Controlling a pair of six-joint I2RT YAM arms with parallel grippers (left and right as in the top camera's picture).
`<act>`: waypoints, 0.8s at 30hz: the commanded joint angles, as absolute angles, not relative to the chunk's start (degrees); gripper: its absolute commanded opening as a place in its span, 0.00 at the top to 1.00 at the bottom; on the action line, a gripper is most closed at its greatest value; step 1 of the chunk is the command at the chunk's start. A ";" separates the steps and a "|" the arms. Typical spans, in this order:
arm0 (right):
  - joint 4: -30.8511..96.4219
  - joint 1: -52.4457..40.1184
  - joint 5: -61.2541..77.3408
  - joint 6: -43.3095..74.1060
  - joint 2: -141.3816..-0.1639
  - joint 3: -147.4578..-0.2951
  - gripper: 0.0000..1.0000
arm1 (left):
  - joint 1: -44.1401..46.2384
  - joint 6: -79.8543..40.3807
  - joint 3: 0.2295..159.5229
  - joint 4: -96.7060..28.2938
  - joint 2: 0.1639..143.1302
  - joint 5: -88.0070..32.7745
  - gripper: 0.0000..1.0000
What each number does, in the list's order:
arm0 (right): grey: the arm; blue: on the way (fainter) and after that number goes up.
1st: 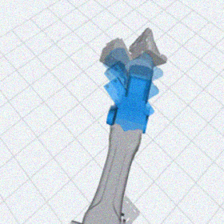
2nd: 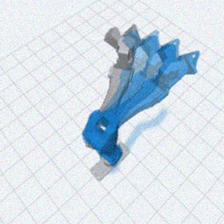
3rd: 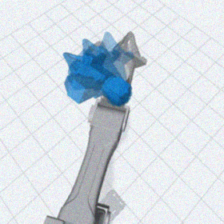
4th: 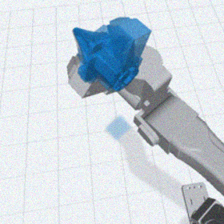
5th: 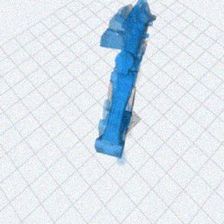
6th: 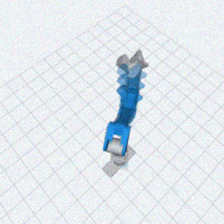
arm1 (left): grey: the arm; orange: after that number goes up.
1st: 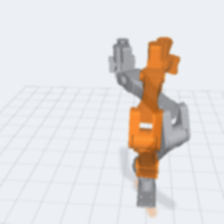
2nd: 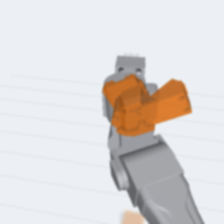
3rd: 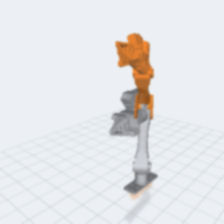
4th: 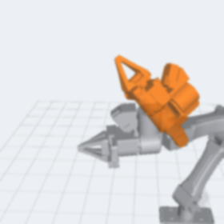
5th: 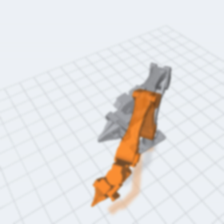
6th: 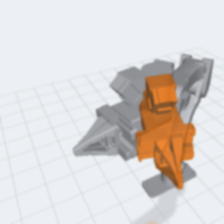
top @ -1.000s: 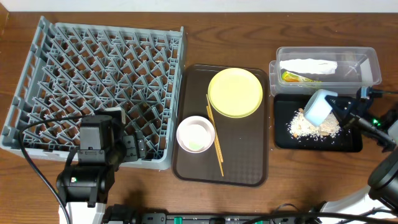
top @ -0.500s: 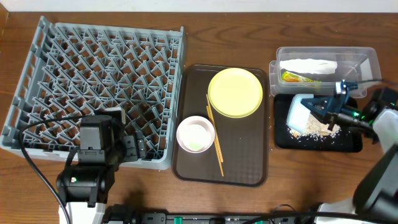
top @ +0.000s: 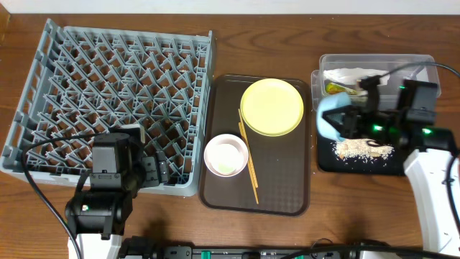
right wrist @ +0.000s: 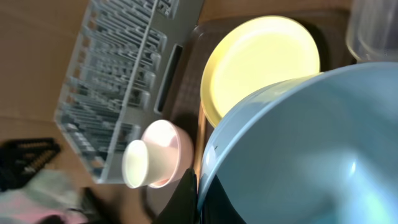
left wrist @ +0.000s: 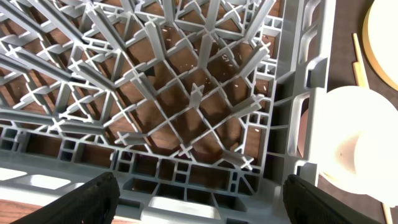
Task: Sort waste into correct bins and load items into the dishwasher
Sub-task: 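Carry the emptied blue bowl back and set it on the yellow plate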
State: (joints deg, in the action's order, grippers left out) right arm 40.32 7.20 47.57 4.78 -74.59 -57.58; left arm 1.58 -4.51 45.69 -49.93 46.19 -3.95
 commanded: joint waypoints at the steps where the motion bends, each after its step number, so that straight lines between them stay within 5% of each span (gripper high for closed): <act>1: 36.49 -0.67 38.24 3.77 -73.87 -57.76 0.99 | 1.30 -4.82 46.85 -50.09 45.98 -4.03 0.12; 12: 27.59 -18.83 11.73 2.63 -75.24 -61.87 0.99 | 1.30 -4.82 46.85 -50.04 45.98 -4.03 0.13; 24: 23.07 -26.48 8.80 -1.91 -90.59 -62.96 0.99 | 1.30 -4.82 46.85 -50.04 45.98 -4.03 0.13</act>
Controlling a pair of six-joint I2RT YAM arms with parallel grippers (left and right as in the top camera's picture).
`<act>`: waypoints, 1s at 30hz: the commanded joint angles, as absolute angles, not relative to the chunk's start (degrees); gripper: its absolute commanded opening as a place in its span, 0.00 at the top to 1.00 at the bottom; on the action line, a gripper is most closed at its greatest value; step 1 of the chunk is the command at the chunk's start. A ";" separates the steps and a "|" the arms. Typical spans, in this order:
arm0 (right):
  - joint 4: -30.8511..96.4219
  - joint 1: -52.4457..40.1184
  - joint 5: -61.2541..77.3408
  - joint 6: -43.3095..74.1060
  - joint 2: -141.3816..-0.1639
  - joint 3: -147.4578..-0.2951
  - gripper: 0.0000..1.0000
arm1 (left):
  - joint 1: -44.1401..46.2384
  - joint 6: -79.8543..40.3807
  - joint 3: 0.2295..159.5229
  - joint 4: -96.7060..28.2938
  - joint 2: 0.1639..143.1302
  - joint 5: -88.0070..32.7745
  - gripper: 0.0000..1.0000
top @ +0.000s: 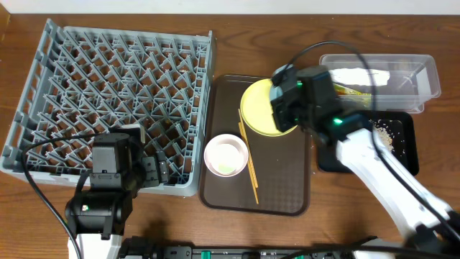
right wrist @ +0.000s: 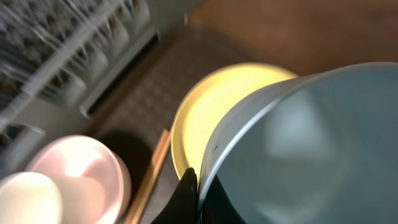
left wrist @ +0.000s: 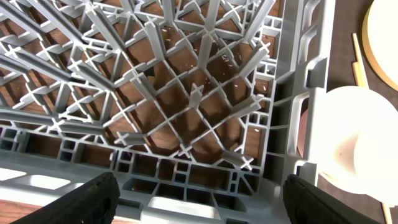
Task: Sort waste into correct bins and load items into the dishwasher
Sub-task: 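Carry the emptied blue bowl back and set it on the yellow plate, then grasp the white cup with the right gripper and lift it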
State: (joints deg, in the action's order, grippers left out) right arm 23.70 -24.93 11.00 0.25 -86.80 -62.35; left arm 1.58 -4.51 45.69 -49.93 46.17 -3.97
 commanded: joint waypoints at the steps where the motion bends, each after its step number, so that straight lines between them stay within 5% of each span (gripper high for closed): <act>1: 22.63 -26.89 8.80 -2.24 -92.03 -62.96 0.99 | 1.30 -4.82 46.85 -50.04 45.98 -4.03 0.13; 12: 18.57 -30.09 8.80 -4.38 -101.97 -62.96 0.98 | 1.30 -4.82 46.85 -50.04 45.98 -4.03 0.13; 19: 19.73 -30.15 9.91 -3.22 -101.19 -63.77 0.60 | 1.30 -4.82 46.85 -50.06 45.98 -4.03 0.13; 30: 34.26 -32.27 21.37 3.44 -95.59 -76.44 0.56 | 1.30 -4.82 46.85 -50.06 45.98 -4.03 0.13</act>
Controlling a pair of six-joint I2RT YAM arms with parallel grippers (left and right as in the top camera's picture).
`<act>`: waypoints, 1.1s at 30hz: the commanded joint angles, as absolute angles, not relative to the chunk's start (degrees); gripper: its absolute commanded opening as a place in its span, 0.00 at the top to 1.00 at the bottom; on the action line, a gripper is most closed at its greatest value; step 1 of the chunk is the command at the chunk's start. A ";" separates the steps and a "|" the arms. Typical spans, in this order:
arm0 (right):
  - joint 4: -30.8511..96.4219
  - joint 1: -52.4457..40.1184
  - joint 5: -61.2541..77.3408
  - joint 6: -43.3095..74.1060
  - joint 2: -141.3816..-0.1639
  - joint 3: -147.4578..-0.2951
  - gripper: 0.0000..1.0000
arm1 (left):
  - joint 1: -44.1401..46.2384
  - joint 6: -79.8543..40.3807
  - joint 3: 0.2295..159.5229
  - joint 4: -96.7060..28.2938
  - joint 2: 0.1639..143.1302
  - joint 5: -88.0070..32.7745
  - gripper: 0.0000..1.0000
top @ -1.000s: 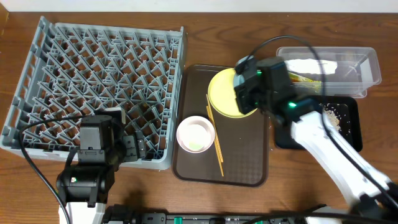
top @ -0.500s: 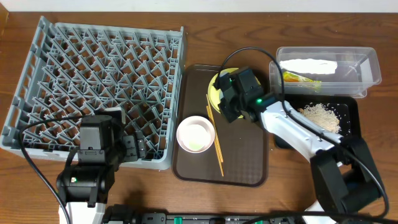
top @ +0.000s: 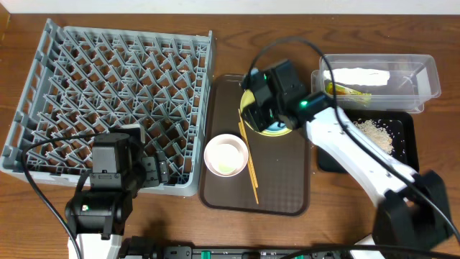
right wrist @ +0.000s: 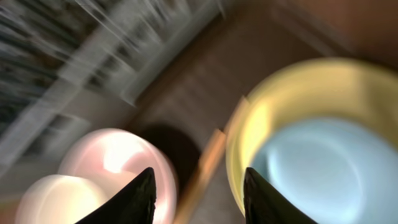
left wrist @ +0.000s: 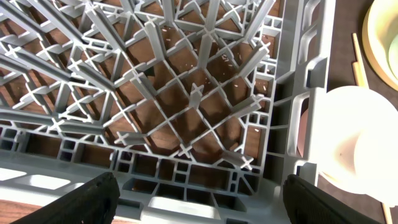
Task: Sort waste into correct bins and load items into the dishwasher
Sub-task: 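Grasp the white cup with the right gripper and lift it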
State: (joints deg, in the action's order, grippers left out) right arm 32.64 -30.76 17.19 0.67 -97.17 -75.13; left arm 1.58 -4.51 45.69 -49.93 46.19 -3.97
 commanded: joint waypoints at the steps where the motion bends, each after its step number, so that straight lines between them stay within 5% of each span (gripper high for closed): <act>1: 35.97 -33.12 21.32 4.23 -95.81 -76.42 0.56 | 1.30 -4.82 46.85 -50.06 45.98 -4.03 0.13; 18: 46.13 -42.13 14.81 9.10 -107.04 -76.27 0.78 | 1.30 -4.82 46.85 -50.06 45.98 -4.03 0.13; 23: 45.67 -41.65 14.00 9.23 -107.50 -76.36 0.99 | 1.30 -4.82 46.85 -50.06 45.98 -4.05 0.13; 33: 50.09 -32.75 16.69 9.13 -98.39 -82.87 0.99 | 1.30 -4.84 46.85 -45.84 45.98 -19.38 0.12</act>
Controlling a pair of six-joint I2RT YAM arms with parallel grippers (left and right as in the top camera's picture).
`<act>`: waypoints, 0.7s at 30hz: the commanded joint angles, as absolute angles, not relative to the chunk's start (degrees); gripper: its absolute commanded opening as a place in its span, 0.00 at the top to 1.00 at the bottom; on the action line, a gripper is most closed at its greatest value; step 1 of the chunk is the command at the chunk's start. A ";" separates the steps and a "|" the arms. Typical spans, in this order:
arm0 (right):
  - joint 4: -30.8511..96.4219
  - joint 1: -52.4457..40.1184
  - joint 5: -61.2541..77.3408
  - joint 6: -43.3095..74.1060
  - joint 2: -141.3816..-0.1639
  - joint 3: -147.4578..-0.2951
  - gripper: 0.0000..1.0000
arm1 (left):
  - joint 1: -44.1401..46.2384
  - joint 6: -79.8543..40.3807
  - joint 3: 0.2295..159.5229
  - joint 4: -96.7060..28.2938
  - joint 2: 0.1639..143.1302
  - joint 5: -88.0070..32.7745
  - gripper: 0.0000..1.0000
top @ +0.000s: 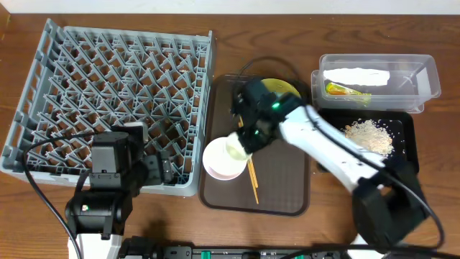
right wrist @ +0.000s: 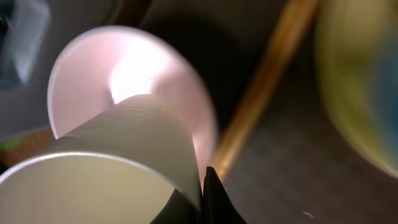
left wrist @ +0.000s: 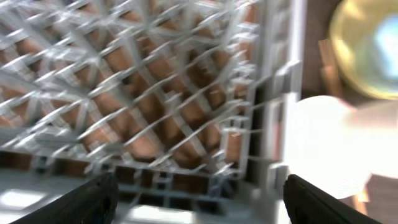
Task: Sort waste into correct bins and load items into the dishwasher
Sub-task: 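Grasp the white cup with the right gripper and lift it, then hold the white cup out toward the left gripper and grasp it with left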
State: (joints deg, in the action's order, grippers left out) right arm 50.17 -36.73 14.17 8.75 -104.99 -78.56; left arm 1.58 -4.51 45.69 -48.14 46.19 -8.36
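Observation:
My right gripper (top: 243,140) is low over the brown tray (top: 287,194), shut on the rim of the white paper cup (right wrist: 106,180). The cup (top: 236,147) sits tilted over the far right side of the pink bowl (top: 219,164); whether it still touches the bowl (right wrist: 168,74) I cannot tell. Wooden chopsticks (top: 252,178) lie beside the bowl. The yellow plate (top: 284,88) is partly hidden by my arm; the left wrist view shows a blue bowl (left wrist: 387,43) on it. My left gripper (left wrist: 199,208) stands open at the grey dish rack's (top: 108,86) near right corner.
A black bin (top: 399,144) holding spilled rice (top: 368,135) sits to the right of the tray. Behind it stands a clear bin (top: 424,75) with wrappers inside. The right arm stretches across the tray's right half.
My right gripper was open over the yellow plate with the blue bowl lying on it; now it is shut on the white cup at the pink bowl. The left wrist view has shifted and blurred.
My right gripper held the blue bowl tipped over the black bin with rice. Then it had the bowl above the yellow plate. After that the bowl lay on the plate and the gripper was open. Now it grips the paper cup.

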 commanded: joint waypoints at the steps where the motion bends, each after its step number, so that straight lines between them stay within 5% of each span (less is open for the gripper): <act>1: 49.65 -31.18 18.48 9.15 -96.97 -83.44 0.99 | 1.30 -4.84 46.85 -44.47 45.98 -22.87 0.12; 9: 45.01 -20.69 47.20 10.50 -92.95 -83.72 0.99 | 1.30 -4.84 46.85 -31.20 48.38 -45.30 0.12; 21: 39.09 -19.68 74.72 10.70 -92.95 -83.72 0.99 | 1.32 -5.02 46.85 -12.45 53.52 -69.69 0.12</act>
State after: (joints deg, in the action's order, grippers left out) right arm 39.72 -19.94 62.54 10.22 -92.88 -83.57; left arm 1.58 -4.69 45.78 -13.82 53.08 -61.12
